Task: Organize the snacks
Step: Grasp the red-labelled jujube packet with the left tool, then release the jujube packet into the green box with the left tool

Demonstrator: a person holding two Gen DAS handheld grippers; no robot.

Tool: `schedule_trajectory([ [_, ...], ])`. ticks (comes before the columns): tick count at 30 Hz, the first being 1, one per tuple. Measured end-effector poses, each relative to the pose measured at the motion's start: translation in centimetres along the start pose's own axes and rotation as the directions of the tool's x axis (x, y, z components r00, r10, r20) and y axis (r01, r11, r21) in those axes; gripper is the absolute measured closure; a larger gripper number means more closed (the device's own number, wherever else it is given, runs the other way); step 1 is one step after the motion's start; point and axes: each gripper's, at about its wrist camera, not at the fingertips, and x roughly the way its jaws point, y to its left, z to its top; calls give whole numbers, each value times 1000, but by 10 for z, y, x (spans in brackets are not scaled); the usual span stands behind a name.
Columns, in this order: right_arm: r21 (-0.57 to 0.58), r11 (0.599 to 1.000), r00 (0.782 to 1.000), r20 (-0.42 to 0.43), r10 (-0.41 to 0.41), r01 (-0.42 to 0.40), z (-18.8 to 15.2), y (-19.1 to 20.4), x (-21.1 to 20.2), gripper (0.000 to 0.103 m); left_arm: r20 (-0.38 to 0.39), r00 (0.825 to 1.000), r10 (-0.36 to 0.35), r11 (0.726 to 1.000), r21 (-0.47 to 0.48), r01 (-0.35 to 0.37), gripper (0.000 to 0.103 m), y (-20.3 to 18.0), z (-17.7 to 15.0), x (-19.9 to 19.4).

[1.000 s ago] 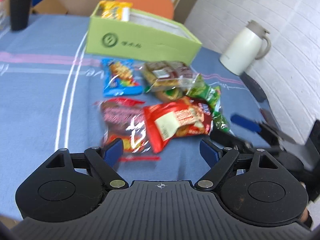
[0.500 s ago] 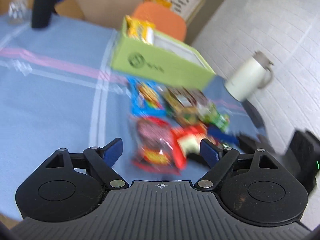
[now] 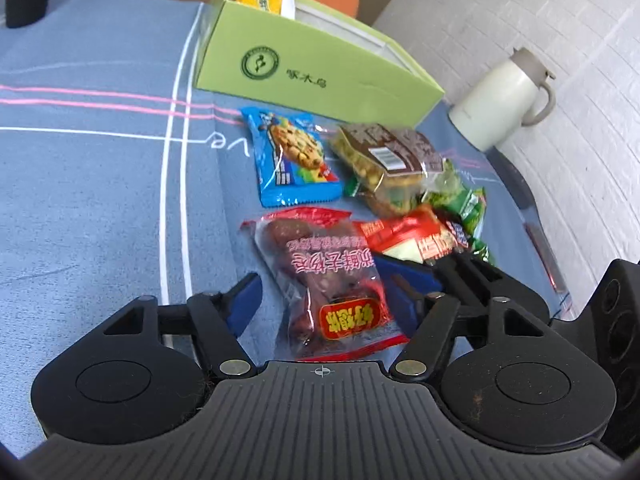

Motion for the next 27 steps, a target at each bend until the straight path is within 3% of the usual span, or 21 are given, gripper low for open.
schedule_trajectory([
  [5, 32, 998, 999, -17, 49, -48, 6, 0, 7, 8, 7, 1000, 0, 999, -54, 1, 82, 13, -3, -5],
  [9, 47, 995, 996, -3, 85, -85, 6, -4, 7, 9, 16, 999, 30, 998, -60, -29, 81, 12, -4, -10],
  [13, 79, 994, 997, -7, 80, -79, 7, -8, -1, 22, 30, 998, 59, 997, -52, -58, 87, 5, -6, -11],
  [17, 62, 997, 996, 82, 31, -36, 21, -13, -29, 22, 97, 993, 74, 997, -6, -74, 87, -22, 5, -27],
  [22, 41, 998, 979, 196, -58, 51, 62, -62, -44, 21, 170, 985, 9, 996, 87, -25, 86, -58, 66, -30],
  [27, 16, 986, 968, 187, -167, 167, 114, -140, -20, 21, 194, 981, -8, 981, 190, -30, 84, -98, 159, 15],
])
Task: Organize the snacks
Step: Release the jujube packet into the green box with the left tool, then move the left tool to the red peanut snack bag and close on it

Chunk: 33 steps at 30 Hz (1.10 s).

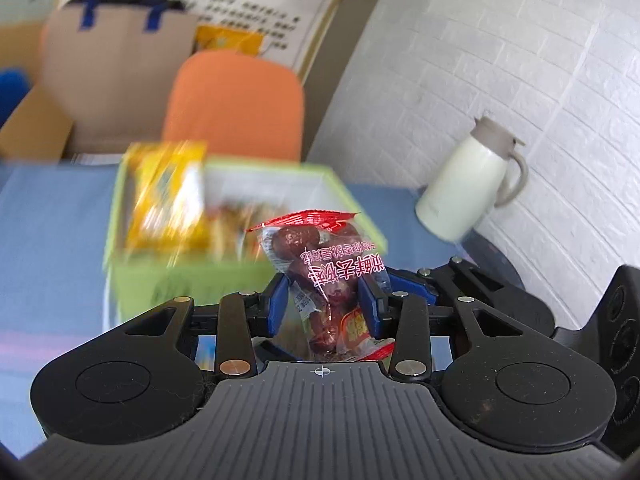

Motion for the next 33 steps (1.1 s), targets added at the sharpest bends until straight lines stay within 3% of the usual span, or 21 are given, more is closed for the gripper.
schedule_trajectory([
  [5, 21, 999, 997, -67, -36, 38, 17, -67, 56, 22, -37, 999, 36, 997, 69, -33, 81, -16, 63, 80],
  [9, 95, 996, 992, -125, 10, 2, -3, -103, 89, 24, -95, 994, 46, 997, 71, -39, 78, -9, 72, 137],
  [11, 142, 990, 992, -124, 13, 5, -10, -113, 96, 23, -109, 992, 62, 996, 69, -55, 62, -3, 70, 155],
  [12, 161, 987, 993, -114, 8, 11, -12, -117, 91, 22, -101, 993, 65, 996, 61, -59, 59, 0, 69, 157],
  [15, 163, 986, 998, -50, -26, 34, -18, -119, 59, 13, -59, 997, 47, 999, 28, -46, 54, 5, 68, 139],
  [18, 150, 987, 998, 1, -65, 64, -21, -113, 17, 11, 5, 1000, 25, 999, 30, -25, 44, -3, 59, 102],
  [21, 159, 987, 999, 15, -40, 37, -31, -103, -13, 10, 40, 999, -7, 999, 39, 5, 38, -14, 42, 66],
  [29, 212, 975, 997, -24, 73, -66, -89, -27, -65, 10, -27, 1000, 9, 1000, 25, -8, 32, -22, -63, 2],
  [33, 295, 948, 985, -85, 148, -117, -120, 3, -61, 10, -91, 994, 67, 993, -93, -75, 33, -5, -125, -18],
])
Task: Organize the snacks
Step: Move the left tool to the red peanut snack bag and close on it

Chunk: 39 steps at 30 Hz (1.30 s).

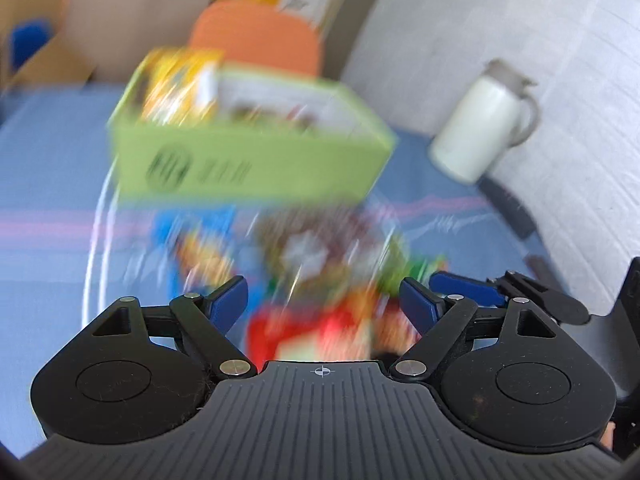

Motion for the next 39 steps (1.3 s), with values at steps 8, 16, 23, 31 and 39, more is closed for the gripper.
schedule_trajectory([
  [8, 3, 999, 998, -41, 50, -50, -15, 45, 8, 10, 58, 997, 42, 979, -203, -29, 32, 60, -46, -59],
  [16, -72, 986, 987, -73, 146, -151, -25, 103, -16, 10, 75, 997, 31, 982, -187, -17, 31, 76, -49, -73],
  [23, -107, 994, 997, -78, 11, -19, 11, 57, 21, 10, 81, 997, 18, 976, -216, 0, 31, 80, -55, -78],
  [31, -48, 995, 992, -97, 78, -83, -11, 69, 17, 10, 72, 997, 12, 972, -234, 5, 30, 87, -63, -86],
  [39, -18, 1000, 994, -109, 22, -24, -15, 71, 30, 10, -26, 996, -88, 983, -164, 82, 30, 61, -34, -31],
])
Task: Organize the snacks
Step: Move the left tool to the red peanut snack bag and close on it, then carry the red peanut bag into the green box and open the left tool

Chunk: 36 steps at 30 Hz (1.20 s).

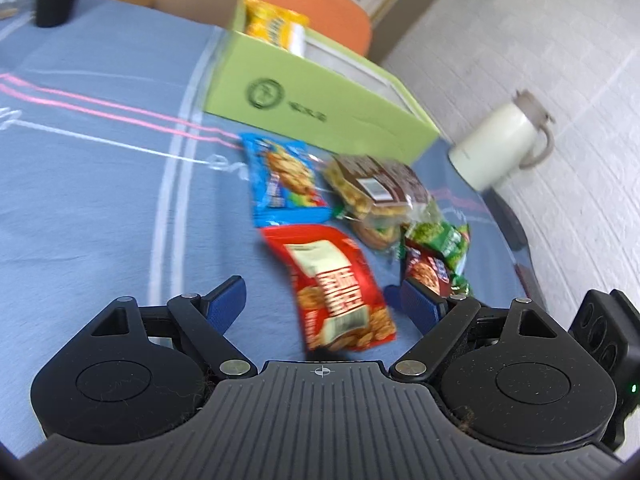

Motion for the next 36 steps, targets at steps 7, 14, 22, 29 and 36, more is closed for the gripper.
schedule_trajectory([
  [7, -61, 998, 1000, 0, 10, -10, 1, 6, 7, 28, -75, 997, 14, 998, 58, -10, 79, -9, -6, 29],
  [14, -92, 992, 992, 75, 98, -91, 22, 17, -8, 29, -7, 998, 56, 996, 66, -55, 82, -20, 0, -11],
  [22, -140, 989, 968, 252, -15, 52, 130, -42, -2, 29, 125, 992, -1, 974, 224, -27, 82, -79, 118, 15],
  [29, -44, 993, 977, 189, -100, 110, 193, -134, 60, 30, 62, 998, -5, 960, 279, -12, 83, -111, 214, 116],
  [36, 40, 994, 983, 151, -106, 101, 177, -174, 91, 27, 17, 999, 27, 968, 247, -31, 67, -86, 228, 181],
])
